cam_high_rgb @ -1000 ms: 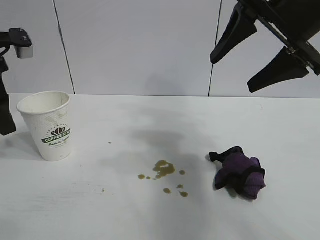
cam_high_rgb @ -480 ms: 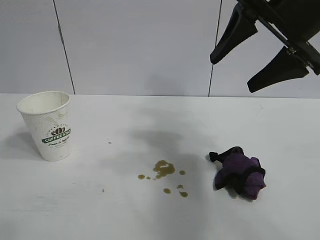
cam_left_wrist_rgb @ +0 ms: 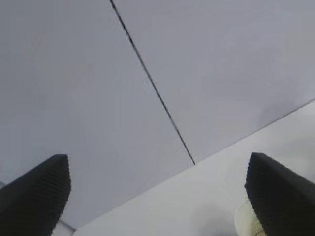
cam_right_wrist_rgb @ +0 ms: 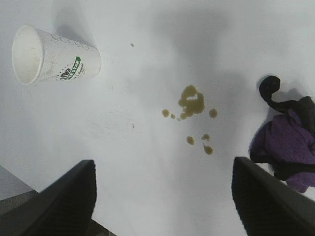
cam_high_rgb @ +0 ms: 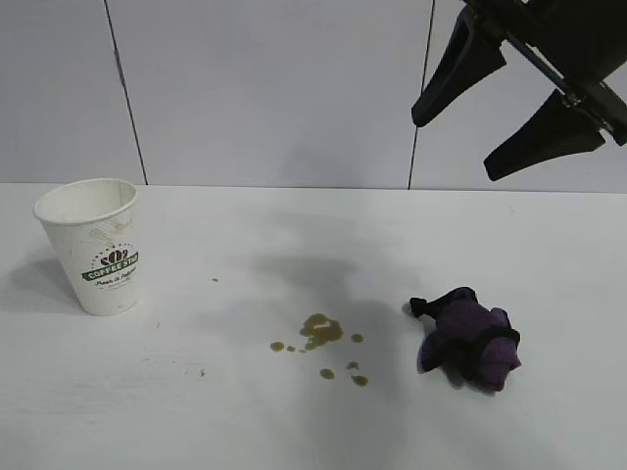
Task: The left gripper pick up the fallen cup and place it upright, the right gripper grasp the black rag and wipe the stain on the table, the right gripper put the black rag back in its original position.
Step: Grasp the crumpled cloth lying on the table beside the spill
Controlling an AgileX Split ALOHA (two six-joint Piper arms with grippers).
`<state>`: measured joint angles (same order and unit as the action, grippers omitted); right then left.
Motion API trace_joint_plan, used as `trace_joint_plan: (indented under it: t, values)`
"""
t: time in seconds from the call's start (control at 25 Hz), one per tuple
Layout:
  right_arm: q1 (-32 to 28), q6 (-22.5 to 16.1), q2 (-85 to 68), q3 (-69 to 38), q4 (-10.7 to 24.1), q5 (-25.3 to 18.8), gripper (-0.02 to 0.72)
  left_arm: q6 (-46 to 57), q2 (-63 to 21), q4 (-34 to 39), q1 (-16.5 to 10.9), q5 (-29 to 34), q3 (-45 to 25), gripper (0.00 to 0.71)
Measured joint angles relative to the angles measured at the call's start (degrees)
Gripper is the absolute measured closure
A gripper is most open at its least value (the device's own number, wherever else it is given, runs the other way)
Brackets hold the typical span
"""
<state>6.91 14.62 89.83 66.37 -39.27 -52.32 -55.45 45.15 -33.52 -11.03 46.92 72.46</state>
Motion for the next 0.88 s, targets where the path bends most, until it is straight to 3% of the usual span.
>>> trace_joint_plan:
  t: [0.32, 0.44, 0.64, 0.76, 0.88]
  values:
    - [0.0, 0.0, 0.0, 0.0, 0.0, 0.0, 0.178, 10.6, -23.8, 0.1, 0.0, 4.0, -4.0, 0.016]
    - [0.0, 0.0, 0.0, 0.0, 0.0, 0.0, 0.178, 21.1, -32.8, 6.6, 0.0, 6.2, -7.9, 0.016]
    - [0.0, 0.0, 0.0, 0.0, 0.0, 0.0, 0.178, 43.6, -42.9, 23.5, 0.0, 14.8, -18.4, 0.016]
    - [0.0, 0.1, 0.0, 0.0, 0.0, -0.4, 0.178, 49.8, -44.2, 30.8, 0.0, 18.5, -26.5, 0.016]
    - [0.0, 1.7, 0.0, 0.0, 0.1, -2.2, 0.178, 51.8, -44.2, 31.5, 0.0, 19.8, -34.2, 0.016]
